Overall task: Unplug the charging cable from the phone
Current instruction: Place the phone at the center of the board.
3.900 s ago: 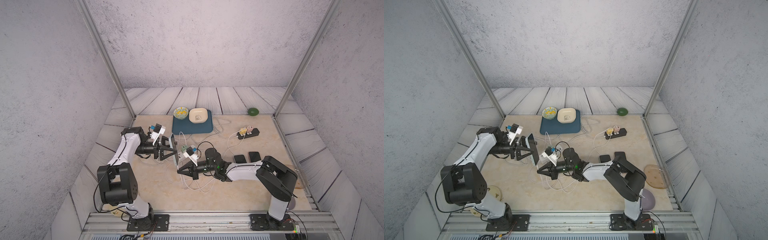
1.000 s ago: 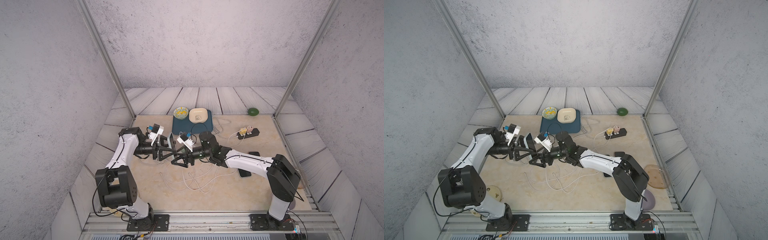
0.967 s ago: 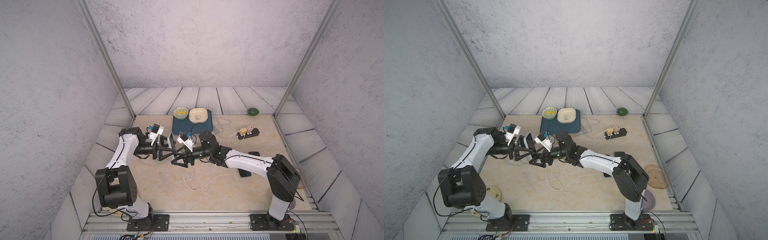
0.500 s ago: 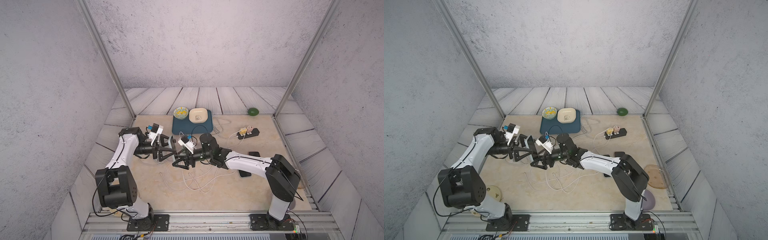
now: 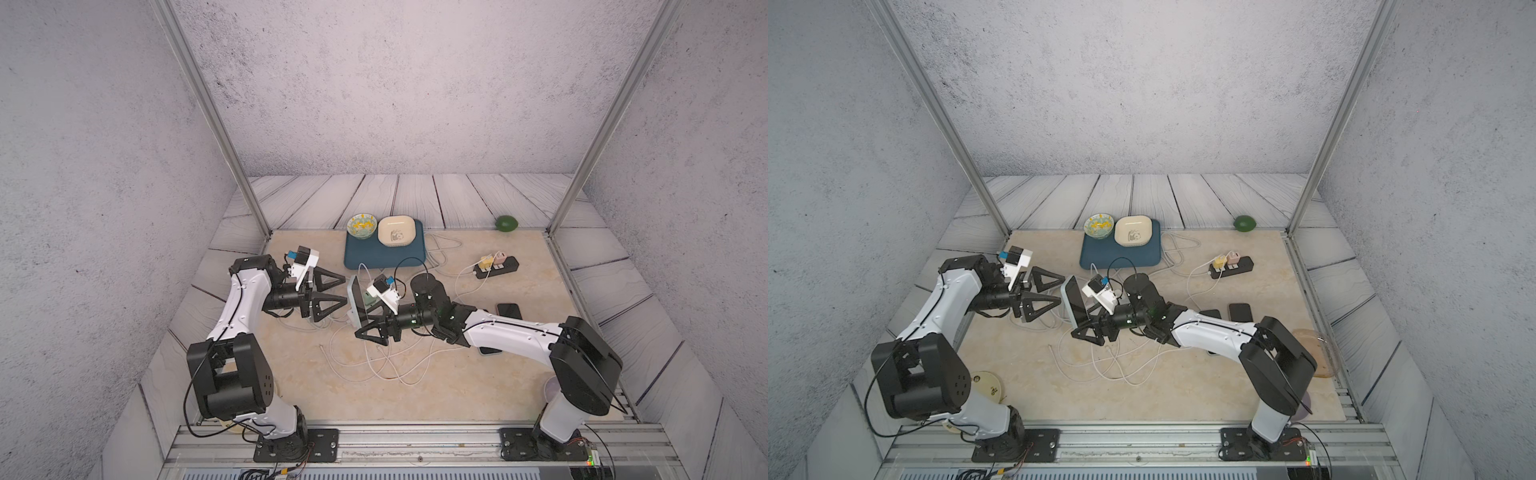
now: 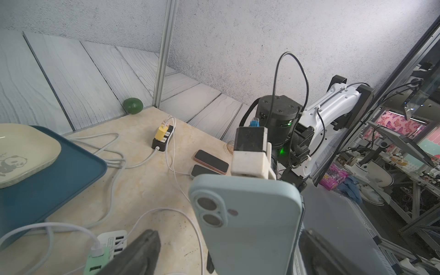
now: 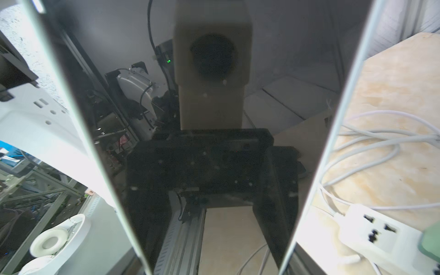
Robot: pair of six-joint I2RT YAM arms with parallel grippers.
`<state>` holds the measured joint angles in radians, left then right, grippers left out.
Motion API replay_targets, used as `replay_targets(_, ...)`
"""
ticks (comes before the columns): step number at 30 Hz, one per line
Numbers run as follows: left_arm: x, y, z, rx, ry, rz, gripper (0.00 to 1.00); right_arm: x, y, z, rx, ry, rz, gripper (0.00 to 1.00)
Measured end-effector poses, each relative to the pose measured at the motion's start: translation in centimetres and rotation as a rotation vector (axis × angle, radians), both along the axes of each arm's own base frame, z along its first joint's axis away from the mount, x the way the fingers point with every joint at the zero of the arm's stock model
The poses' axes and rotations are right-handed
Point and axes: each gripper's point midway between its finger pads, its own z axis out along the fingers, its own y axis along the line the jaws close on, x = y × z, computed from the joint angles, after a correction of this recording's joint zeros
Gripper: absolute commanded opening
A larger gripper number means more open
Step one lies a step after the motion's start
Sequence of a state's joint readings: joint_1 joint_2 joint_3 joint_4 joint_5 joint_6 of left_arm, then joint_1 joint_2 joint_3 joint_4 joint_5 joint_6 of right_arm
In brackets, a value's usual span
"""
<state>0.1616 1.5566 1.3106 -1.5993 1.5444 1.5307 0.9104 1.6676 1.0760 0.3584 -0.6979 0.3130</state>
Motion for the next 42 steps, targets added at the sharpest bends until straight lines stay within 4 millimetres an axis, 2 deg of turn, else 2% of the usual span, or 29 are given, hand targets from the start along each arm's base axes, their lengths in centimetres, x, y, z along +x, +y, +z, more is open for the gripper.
replay_targets(4,0.1,0.3,-0.2,0.014,-0.006,0.006,0.98,0.1,-1.3,-0.7,-0.029,-0.008,-0.054,0.16)
replay_targets(10,0.2,0.7,-0.3,0.039,-0.025,0.011,0.98,0.4,-3.2,-2.8,-0.113,0.006,-0.147,0.14)
replay_targets(21,0.3,1.4,0.1,0.079,-0.059,0.025,0.98,1.3,-8.1,-5.0,-0.316,0.023,-0.351,0.09)
replay_targets(26,0.2,1.5,0.4,0.096,-0.081,0.024,0.98,1.4,-11.1,-7.3,-0.478,0.051,-0.449,0.08)
replay_targets(31,0.0,1.5,0.3,0.111,-0.086,0.023,0.98,1.3,-15.0,-10.1,-0.686,0.095,-0.561,0.06)
replay_targets(42,-0.2,1.6,-0.1,0.14,-0.076,0.016,0.98,1.4,-21.5,-11.9,-0.956,0.139,-0.752,0.02)
